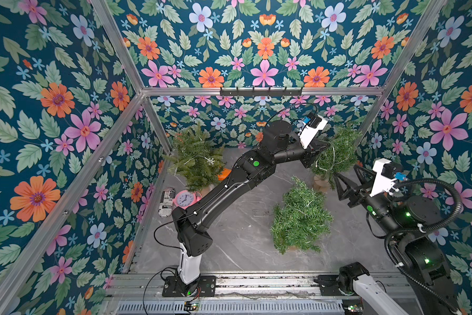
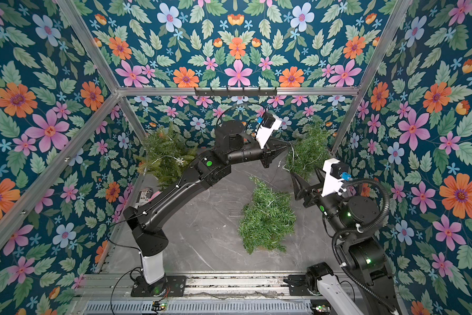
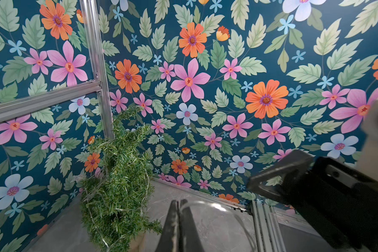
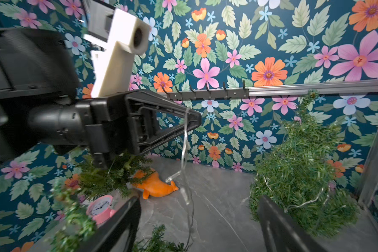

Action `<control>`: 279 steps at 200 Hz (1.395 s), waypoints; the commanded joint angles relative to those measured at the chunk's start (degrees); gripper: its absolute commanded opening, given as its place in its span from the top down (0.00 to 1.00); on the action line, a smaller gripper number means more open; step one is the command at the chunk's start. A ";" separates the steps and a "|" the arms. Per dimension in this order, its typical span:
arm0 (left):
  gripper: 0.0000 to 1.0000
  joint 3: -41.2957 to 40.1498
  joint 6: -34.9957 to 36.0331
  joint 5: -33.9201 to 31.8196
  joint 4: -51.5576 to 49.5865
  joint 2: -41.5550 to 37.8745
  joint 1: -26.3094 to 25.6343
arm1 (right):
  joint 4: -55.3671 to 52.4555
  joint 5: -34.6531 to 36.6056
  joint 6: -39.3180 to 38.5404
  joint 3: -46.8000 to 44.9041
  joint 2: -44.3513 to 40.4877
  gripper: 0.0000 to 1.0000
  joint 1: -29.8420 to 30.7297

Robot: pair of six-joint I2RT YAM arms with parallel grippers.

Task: Wrap string light around the christmas tree
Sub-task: Wrap the light string around the Christmas tree.

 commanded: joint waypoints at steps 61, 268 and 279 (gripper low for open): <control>1.00 -1.87 2.12 -1.72 2.66 -2.14 0.12 | 7.72 -12.25 5.67 4.76 9.94 0.19 -13.91; 1.00 -4.91 1.58 1.07 6.15 -5.70 0.16 | 25.29 -43.35 0.43 -6.64 18.60 0.04 -18.35; 1.00 -4.90 1.59 1.05 6.15 -5.70 0.16 | 24.63 -43.97 -1.00 -7.04 18.56 0.03 -16.94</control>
